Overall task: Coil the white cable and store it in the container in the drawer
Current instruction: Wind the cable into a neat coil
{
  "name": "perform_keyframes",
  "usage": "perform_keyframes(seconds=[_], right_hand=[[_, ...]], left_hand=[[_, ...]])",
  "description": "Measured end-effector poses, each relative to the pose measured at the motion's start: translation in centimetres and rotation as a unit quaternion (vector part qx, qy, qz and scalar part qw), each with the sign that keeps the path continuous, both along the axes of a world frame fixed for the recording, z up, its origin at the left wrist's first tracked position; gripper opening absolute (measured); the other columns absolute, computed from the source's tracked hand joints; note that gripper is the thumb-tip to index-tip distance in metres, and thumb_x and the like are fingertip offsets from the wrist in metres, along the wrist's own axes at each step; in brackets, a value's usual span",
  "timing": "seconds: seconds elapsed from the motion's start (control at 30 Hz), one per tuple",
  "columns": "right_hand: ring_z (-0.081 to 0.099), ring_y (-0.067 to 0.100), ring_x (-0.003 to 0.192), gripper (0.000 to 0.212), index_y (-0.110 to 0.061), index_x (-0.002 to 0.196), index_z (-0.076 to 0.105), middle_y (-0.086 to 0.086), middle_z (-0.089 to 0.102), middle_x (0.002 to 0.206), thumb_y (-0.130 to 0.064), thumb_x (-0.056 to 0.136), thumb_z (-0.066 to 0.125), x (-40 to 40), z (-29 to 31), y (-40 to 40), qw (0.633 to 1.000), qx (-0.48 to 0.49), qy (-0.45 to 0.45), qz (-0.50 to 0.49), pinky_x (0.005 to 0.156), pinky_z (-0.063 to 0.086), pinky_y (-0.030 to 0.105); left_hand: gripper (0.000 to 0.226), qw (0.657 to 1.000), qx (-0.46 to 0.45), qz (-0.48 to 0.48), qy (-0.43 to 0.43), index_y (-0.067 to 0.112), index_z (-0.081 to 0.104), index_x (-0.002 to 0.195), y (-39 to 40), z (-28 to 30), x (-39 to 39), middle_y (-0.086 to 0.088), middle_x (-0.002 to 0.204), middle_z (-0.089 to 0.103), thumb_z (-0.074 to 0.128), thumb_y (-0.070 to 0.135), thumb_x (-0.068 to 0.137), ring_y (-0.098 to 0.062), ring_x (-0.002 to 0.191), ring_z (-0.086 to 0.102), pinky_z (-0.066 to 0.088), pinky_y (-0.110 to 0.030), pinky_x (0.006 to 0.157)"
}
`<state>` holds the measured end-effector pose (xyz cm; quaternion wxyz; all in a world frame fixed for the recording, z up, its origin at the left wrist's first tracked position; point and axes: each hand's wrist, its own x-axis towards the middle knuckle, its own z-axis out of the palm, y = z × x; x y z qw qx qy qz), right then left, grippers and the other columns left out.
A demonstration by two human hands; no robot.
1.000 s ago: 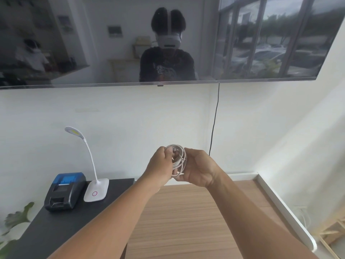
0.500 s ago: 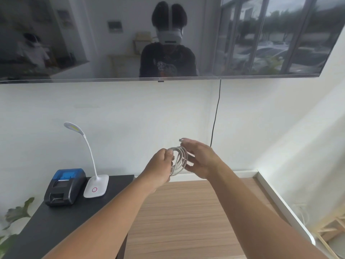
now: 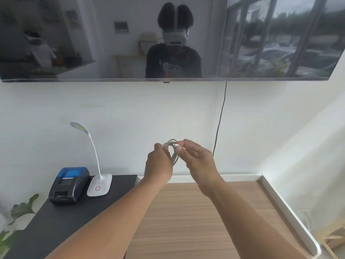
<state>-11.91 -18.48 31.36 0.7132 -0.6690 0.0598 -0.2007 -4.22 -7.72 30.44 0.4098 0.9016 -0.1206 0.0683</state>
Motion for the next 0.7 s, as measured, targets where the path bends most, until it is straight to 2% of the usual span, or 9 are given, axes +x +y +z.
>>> perform_keyframes(seconds=[0.07, 0.1, 0.17, 0.27, 0.33, 0.43, 0.53, 0.6, 0.7], right_hand=[[0.066, -0.005, 0.095, 0.01, -0.034, 0.099, 0.081, -0.022, 0.076, 0.101, -0.035, 0.092, 0.076, 0.2, 0.0, 0.1, 0.998, 0.035, 0.05, 0.028, 0.089, 0.054, 0.038], [0.068, -0.001, 0.093, 0.011, -0.034, 0.101, 0.081, -0.016, 0.078, 0.102, -0.037, 0.092, 0.075, 0.4, 0.0, 0.2, 0.996, 0.048, 0.072, 0.031, 0.088, 0.056, 0.039], [0.068, 0.007, 0.088, 0.012, -0.028, 0.102, 0.081, -0.002, 0.079, 0.105, -0.032, 0.092, 0.075, 1.1, -0.4, 0.3, 0.994, 0.059, 0.091, 0.011, 0.078, 0.056, 0.034], [0.07, 0.012, 0.084, 0.008, -0.02, 0.095, 0.082, -0.004, 0.08, 0.102, -0.02, 0.093, 0.075, 2.1, -0.9, 0.3, 0.996, 0.025, 0.08, -0.031, 0.071, 0.057, 0.028], [0.071, 0.013, 0.081, 0.006, -0.019, 0.09, 0.082, -0.005, 0.08, 0.097, -0.016, 0.09, 0.076, 2.4, -1.2, 0.1, 0.997, -0.009, 0.072, -0.039, 0.075, 0.059, 0.032], [0.069, 0.019, 0.07, 0.014, -0.017, 0.074, 0.073, 0.009, 0.077, 0.084, -0.01, 0.085, 0.078, 2.7, -1.5, -0.2, 0.995, -0.034, 0.083, -0.05, 0.068, 0.057, 0.035], [0.069, 0.025, 0.071, 0.018, -0.015, 0.071, 0.066, 0.022, 0.075, 0.086, -0.005, 0.082, 0.077, 3.1, -1.5, -0.4, 0.991, -0.054, 0.112, -0.056, 0.07, 0.061, 0.042], [0.068, 0.023, 0.069, 0.015, -0.013, 0.071, 0.067, 0.02, 0.076, 0.084, -0.005, 0.08, 0.076, 3.3, -1.4, -0.5, 0.985, -0.097, 0.127, -0.061, 0.075, 0.062, 0.048], [0.065, 0.019, 0.067, 0.007, -0.014, 0.075, 0.074, 0.011, 0.077, 0.083, -0.011, 0.08, 0.078, 3.3, -1.6, -0.7, 0.969, -0.188, 0.145, -0.066, 0.075, 0.062, 0.044]], left_hand=[[0.029, 1.0, -0.002, -0.006, -0.012, 0.009, 0.043, 0.095, -0.3, -0.3, -0.3, 0.002, 0.074, 0.049, 0.03, 0.031, 0.108, -0.025, 0.067, 0.053, 0.035, -0.037, 0.057], [0.029, 1.0, -0.006, -0.012, -0.01, 0.009, 0.044, 0.096, -0.4, -0.4, -0.5, 0.002, 0.075, 0.05, 0.029, 0.032, 0.108, -0.028, 0.07, 0.054, 0.037, -0.037, 0.058], [0.031, 0.999, -0.021, -0.028, 0.002, 0.009, 0.045, 0.099, -0.7, -0.4, -0.8, 0.0, 0.079, 0.056, 0.03, 0.034, 0.106, -0.031, 0.076, 0.058, 0.043, -0.04, 0.061], [0.031, 0.998, -0.041, -0.042, 0.015, 0.006, 0.046, 0.102, -0.9, -0.5, -1.2, -0.005, 0.087, 0.061, 0.03, 0.032, 0.105, -0.031, 0.08, 0.062, 0.051, -0.044, 0.068], [0.028, 0.998, -0.044, -0.045, 0.012, 0.006, 0.045, 0.101, -0.7, -0.9, -1.1, -0.002, 0.085, 0.058, 0.03, 0.029, 0.105, -0.028, 0.077, 0.06, 0.047, -0.04, 0.065], [0.025, 0.999, -0.028, -0.043, -0.008, 0.008, 0.041, 0.097, -0.3, -1.5, -0.8, 0.0, 0.081, 0.054, 0.028, 0.027, 0.108, -0.022, 0.07, 0.054, 0.036, -0.036, 0.055], [0.025, 0.999, -0.032, -0.041, -0.016, 0.008, 0.04, 0.096, -0.2, -2.3, -0.7, 0.002, 0.077, 0.051, 0.029, 0.026, 0.109, -0.014, 0.065, 0.05, 0.03, -0.029, 0.049], [0.025, 0.998, -0.049, -0.037, 0.002, 0.008, 0.042, 0.096, -0.2, -2.7, -0.6, 0.0, 0.078, 0.053, 0.03, 0.026, 0.109, -0.012, 0.065, 0.049, 0.03, -0.028, 0.049], [0.025, 0.994, -0.09, -0.027, 0.063, 0.012, 0.048, 0.099, -0.2, -3.2, -0.4, -0.001, 0.084, 0.057, 0.03, 0.027, 0.108, -0.011, 0.069, 0.051, 0.034, -0.028, 0.053]])
